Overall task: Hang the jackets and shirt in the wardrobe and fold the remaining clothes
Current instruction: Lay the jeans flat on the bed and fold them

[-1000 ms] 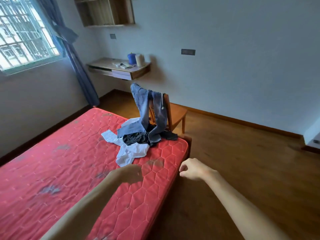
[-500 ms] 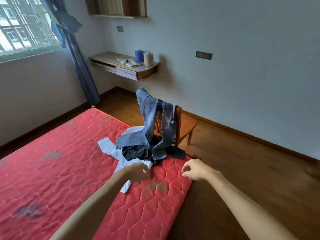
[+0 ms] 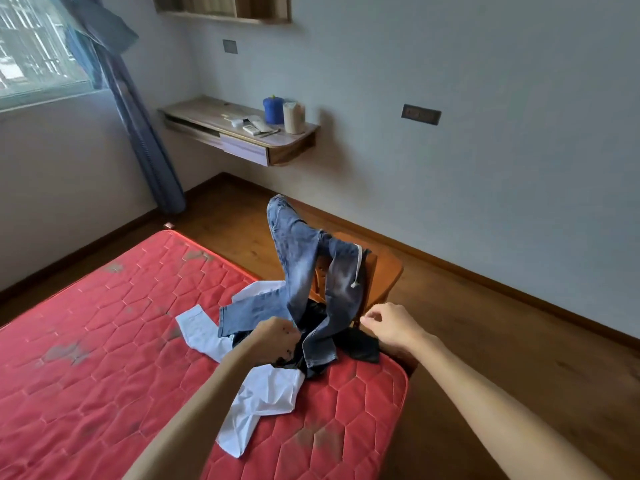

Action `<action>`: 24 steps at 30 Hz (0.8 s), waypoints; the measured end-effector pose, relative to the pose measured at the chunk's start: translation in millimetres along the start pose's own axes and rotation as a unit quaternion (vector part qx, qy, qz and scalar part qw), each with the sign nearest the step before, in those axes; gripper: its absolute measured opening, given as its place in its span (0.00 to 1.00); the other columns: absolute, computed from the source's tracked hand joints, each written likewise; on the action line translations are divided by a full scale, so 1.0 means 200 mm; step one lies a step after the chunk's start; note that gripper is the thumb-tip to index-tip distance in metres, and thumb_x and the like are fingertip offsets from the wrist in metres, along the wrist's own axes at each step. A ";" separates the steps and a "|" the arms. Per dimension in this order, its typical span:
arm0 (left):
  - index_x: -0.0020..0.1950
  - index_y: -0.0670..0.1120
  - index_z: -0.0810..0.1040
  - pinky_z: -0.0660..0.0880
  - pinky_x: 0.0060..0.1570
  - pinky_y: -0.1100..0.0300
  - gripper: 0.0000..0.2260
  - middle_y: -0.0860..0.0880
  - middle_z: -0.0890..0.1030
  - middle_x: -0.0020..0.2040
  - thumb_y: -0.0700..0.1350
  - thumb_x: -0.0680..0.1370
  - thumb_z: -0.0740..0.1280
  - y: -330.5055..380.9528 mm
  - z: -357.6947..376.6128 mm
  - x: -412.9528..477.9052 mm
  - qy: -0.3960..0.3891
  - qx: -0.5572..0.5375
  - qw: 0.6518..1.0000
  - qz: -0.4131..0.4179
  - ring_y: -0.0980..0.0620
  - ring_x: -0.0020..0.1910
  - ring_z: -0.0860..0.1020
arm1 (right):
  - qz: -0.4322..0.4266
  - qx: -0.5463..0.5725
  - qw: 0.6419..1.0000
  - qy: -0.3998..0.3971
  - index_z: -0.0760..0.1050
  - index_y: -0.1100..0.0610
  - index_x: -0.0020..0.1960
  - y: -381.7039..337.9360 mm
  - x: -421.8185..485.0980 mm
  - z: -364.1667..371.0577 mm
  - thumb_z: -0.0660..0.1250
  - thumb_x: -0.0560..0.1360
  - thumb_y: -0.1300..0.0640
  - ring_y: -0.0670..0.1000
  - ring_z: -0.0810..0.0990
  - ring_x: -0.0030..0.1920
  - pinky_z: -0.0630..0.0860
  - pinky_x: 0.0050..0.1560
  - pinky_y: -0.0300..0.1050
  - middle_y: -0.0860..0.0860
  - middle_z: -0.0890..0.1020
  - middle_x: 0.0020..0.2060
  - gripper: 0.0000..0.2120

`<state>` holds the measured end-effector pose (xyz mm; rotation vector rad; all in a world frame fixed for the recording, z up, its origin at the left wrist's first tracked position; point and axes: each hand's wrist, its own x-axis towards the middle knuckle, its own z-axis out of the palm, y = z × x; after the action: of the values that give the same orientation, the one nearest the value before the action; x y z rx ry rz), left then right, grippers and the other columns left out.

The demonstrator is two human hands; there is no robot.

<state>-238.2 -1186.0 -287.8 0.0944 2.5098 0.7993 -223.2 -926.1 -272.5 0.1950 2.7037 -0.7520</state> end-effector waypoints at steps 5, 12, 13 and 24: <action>0.43 0.47 0.83 0.73 0.33 0.64 0.09 0.49 0.84 0.37 0.48 0.78 0.64 0.12 -0.08 0.40 0.047 -0.066 0.997 -0.010 0.60 0.29 0.78 | 0.033 0.083 0.993 0.072 0.80 0.54 0.56 0.07 0.50 -0.14 0.62 0.81 0.47 0.55 0.80 0.57 0.76 0.56 0.48 0.53 0.84 0.55 0.14; 0.70 0.43 0.71 0.73 0.55 0.53 0.19 0.41 0.79 0.60 0.49 0.81 0.64 0.45 -0.17 1.04 0.083 -0.079 0.993 -0.039 0.40 0.58 0.78 | 0.072 0.118 0.990 0.019 0.64 0.58 0.76 0.18 1.19 -0.32 0.56 0.82 0.42 0.58 0.70 0.71 0.68 0.70 0.55 0.57 0.71 0.72 0.28; 0.74 0.43 0.66 0.71 0.60 0.51 0.22 0.39 0.75 0.66 0.50 0.82 0.63 0.50 -0.17 1.10 0.082 -0.062 0.994 -0.033 0.39 0.63 0.75 | 0.082 0.119 0.989 -0.004 0.62 0.57 0.77 0.19 1.25 -0.32 0.55 0.82 0.40 0.59 0.69 0.72 0.67 0.71 0.55 0.57 0.69 0.73 0.30; 0.81 0.56 0.50 0.51 0.76 0.45 0.28 0.51 0.35 0.81 0.63 0.83 0.49 0.53 -0.17 1.67 -0.044 0.282 0.958 0.018 0.47 0.80 0.37 | 0.146 0.273 0.936 -0.165 0.58 0.61 0.78 0.22 1.79 -0.19 0.62 0.78 0.36 0.58 0.67 0.73 0.65 0.70 0.49 0.57 0.67 0.75 0.39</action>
<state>-555.0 -1045.5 -351.0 0.3610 2.5786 0.0653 -560.4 -852.9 -387.4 0.5334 2.0371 -1.2899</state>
